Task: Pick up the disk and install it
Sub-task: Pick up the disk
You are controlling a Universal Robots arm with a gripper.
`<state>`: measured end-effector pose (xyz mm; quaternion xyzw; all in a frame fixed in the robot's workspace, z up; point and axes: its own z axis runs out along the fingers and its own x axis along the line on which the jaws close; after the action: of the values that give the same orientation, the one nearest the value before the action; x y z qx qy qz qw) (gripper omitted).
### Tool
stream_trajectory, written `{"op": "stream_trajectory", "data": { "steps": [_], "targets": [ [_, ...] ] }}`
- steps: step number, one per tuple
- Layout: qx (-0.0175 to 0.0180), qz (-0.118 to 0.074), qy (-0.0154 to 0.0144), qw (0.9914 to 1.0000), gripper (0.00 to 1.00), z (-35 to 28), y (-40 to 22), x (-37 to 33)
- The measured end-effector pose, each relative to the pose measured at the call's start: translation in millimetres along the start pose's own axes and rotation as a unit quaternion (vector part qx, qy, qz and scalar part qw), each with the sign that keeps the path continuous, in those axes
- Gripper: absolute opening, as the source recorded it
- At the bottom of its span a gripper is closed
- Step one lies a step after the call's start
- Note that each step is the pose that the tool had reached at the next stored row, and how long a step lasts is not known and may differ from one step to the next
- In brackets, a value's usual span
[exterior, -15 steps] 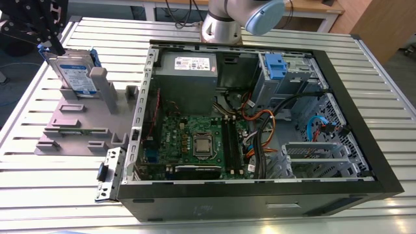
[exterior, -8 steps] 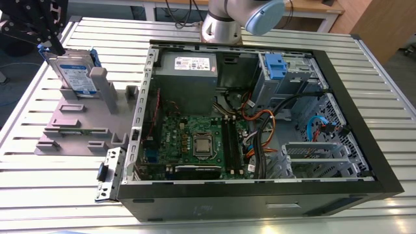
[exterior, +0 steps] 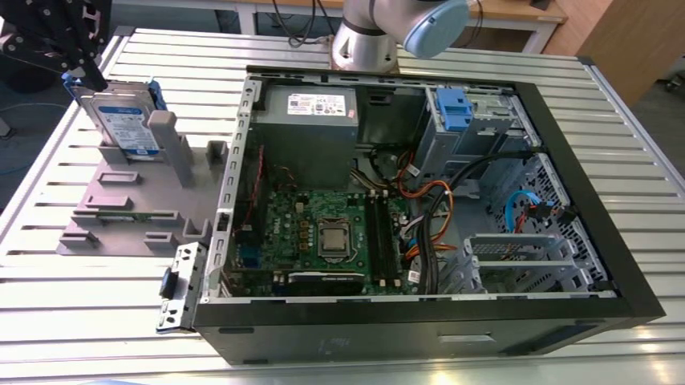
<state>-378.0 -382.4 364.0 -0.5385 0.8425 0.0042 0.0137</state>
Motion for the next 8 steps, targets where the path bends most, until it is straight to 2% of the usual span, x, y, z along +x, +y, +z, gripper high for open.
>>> {"op": "stream_trajectory", "data": {
  "steps": [8],
  "targets": [
    [-0.0001, -0.005, 0.0000, 0.99999, 0.11, 0.0, 0.0, 0.0]
  ]
}}
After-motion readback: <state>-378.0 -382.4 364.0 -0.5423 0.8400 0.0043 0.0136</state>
